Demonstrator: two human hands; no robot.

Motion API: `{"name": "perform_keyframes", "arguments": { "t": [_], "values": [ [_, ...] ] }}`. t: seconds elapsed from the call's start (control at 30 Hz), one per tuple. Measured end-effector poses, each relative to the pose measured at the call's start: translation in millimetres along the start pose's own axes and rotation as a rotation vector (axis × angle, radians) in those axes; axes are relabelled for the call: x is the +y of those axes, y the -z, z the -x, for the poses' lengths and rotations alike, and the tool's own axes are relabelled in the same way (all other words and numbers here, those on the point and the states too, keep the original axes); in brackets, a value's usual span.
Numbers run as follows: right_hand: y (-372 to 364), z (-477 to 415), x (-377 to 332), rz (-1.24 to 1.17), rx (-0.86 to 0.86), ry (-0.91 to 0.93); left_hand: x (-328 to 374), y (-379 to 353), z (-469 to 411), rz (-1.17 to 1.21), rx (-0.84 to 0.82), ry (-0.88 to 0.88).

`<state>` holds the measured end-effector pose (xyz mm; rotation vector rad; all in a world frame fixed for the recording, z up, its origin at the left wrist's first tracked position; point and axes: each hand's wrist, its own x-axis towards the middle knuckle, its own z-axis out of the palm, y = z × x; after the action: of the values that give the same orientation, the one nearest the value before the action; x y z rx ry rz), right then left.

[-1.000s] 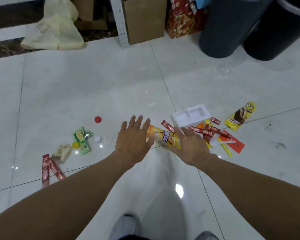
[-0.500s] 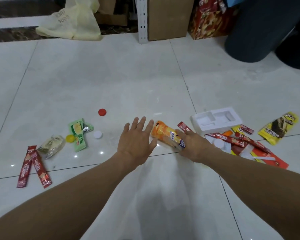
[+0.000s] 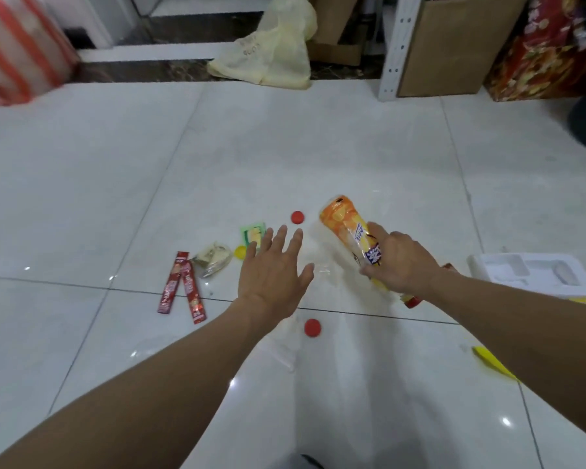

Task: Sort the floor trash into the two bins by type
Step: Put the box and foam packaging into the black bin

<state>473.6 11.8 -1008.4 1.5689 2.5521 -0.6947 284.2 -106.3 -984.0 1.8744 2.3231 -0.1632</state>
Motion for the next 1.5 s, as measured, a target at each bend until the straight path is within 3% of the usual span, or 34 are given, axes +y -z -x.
{"name": "perform_keyframes", "arguments": {
  "t": [0.43, 0.8, 1.07, 1.2, 1.5],
  "values": [
    [-62, -22, -116, -0.063, 0.009, 0.146, -99, -32, 61, 0.031, -0.018, 0.234],
    [-95, -16, -132, -0.087, 0.009, 0.159, -130, -67, 95, -0.029, -0.216, 0.479],
    [-100, -17, -134, -0.124, 0.007, 0.183, -136, -90, 108, 0.105, -0.345, 0.663],
    [-100, -15, -133, -0.135, 0.024, 0.196, -137, -96, 112, 0.089, -0.284, 0.648],
    [-74, -12, -111, -0.090, 0.045, 0.127, -119, -67, 79, 0.128, -0.061, 0.438]
  ]
}}
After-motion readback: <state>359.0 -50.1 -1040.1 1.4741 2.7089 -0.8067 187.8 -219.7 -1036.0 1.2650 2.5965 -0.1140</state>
